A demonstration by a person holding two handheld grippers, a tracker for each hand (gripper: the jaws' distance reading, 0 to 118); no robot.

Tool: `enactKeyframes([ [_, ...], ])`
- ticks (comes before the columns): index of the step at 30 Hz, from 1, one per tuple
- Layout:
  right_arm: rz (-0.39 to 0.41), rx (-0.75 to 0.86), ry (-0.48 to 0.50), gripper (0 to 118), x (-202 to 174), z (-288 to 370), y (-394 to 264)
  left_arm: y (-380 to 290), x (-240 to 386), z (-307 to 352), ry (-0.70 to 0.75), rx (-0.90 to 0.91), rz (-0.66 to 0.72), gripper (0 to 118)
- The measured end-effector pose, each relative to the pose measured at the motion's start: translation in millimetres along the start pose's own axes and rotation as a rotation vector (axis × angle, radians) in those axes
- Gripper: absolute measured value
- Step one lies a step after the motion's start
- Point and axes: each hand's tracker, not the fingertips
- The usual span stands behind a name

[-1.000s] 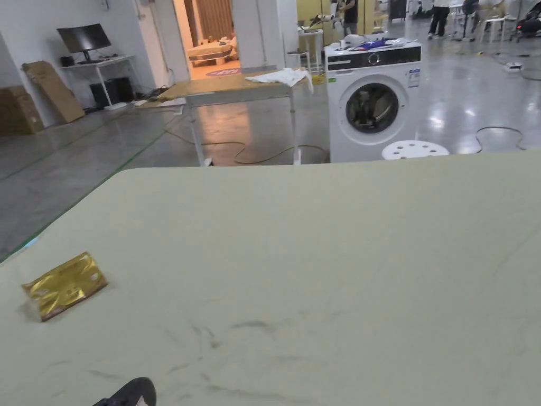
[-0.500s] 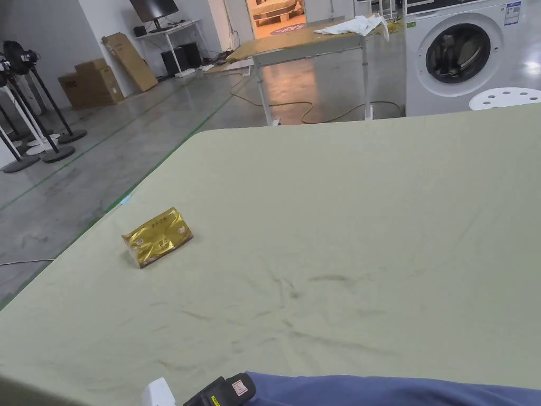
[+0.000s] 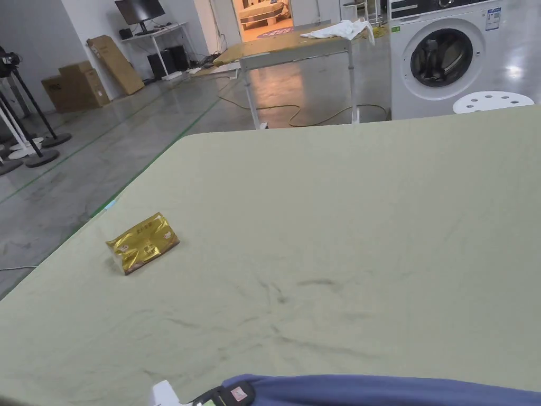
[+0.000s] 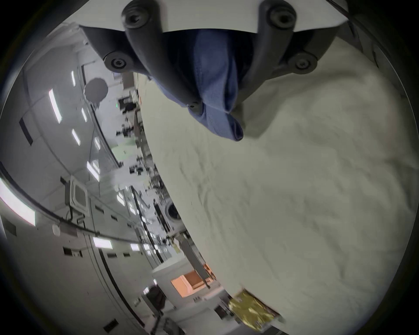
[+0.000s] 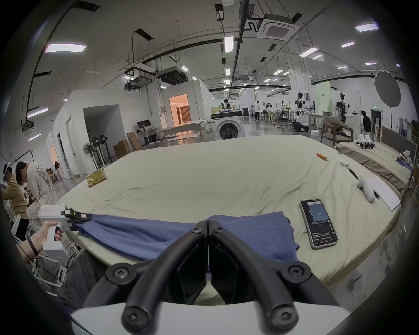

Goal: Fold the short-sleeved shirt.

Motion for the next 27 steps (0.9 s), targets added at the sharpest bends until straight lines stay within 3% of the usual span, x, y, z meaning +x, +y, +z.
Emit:
enactKeyframes([
  [3,-0.004,-0.001,0.003,0,1,-1,0,25,8,20,-0.001,0.055,-0.027,8],
  [7,-0.013,-0.006,0.007,0,2,-5,-1,65,28,53,0.14,0.135,-0.229,8],
  [11,-0.04,-0.008,0.022,0,3,-4,-3,73,67,64,0.159,0.15,-0.373,8],
  [17,-0.05,-0.008,0.028,0,-4,-5,-1,-13,139,6,0.028,-0.039,-0.54,8],
  [27,-0.03,-0.02,-0.036,0,-5,23,-2,-132,179,-111,0.05,-0.31,-0.76,9],
])
